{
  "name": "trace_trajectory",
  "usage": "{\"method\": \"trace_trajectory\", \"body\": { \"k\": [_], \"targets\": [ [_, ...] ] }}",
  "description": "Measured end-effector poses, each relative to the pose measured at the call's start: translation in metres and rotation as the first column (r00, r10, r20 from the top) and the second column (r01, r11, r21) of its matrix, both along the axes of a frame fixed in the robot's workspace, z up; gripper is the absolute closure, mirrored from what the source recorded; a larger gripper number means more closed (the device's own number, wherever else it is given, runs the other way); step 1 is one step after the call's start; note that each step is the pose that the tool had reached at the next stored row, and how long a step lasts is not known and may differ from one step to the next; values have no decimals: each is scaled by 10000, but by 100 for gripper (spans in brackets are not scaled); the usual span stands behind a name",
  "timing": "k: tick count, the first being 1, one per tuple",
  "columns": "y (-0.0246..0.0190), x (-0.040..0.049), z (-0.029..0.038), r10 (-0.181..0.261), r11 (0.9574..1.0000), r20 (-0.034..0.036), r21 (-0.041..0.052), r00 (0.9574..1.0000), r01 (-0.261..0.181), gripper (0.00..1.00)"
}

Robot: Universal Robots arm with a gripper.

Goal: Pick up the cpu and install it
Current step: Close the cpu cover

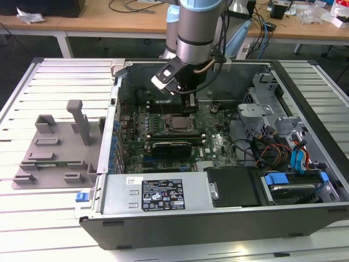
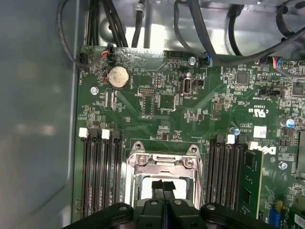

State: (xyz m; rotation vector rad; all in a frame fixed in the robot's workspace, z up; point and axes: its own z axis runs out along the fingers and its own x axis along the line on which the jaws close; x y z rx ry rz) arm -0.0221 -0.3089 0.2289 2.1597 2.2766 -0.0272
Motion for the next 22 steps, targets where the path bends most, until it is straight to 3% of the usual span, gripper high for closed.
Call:
{"method": "trace_trajectory", "body": {
  "k": [4, 7, 9, 11, 12, 13, 15, 16, 17, 18, 19, 20, 21, 22],
  "targets": [
    [0, -5, 0, 197, 9998, 0, 0, 9998, -197, 89],
    [-1, -5, 1, 918, 9958, -1, -1, 9958, -918, 89],
    [-1, -5, 0, 1690, 9856, 0, -1, 9856, -1690, 89],
    [0, -5, 0, 2563, 9666, 0, 0, 9666, -2563, 89],
    [0, -5, 0, 3060, 9520, 0, 0, 9520, -3060, 89],
    [0, -5, 0, 3406, 9402, 0, 0, 9402, -3406, 89],
    [0, -5, 0, 4559, 8900, 0, 0, 8900, -4559, 89],
    [0, -5, 0, 4861, 8739, 0, 0, 8739, -4861, 89],
    [0, -5, 0, 5009, 8655, 0, 0, 8655, -5009, 89],
    [0, -5, 0, 5308, 8475, 0, 0, 8475, -5308, 89],
    [0, -5, 0, 5658, 8245, 0, 0, 8245, -5658, 89],
    [0, -5, 0, 5934, 8049, 0, 0, 8049, -5934, 89],
    [0, -5, 0, 6164, 7875, 0, 0, 7875, -6164, 89],
    [0, -5, 0, 6292, 7773, 0, 0, 7773, -6292, 89]
  ]
}}
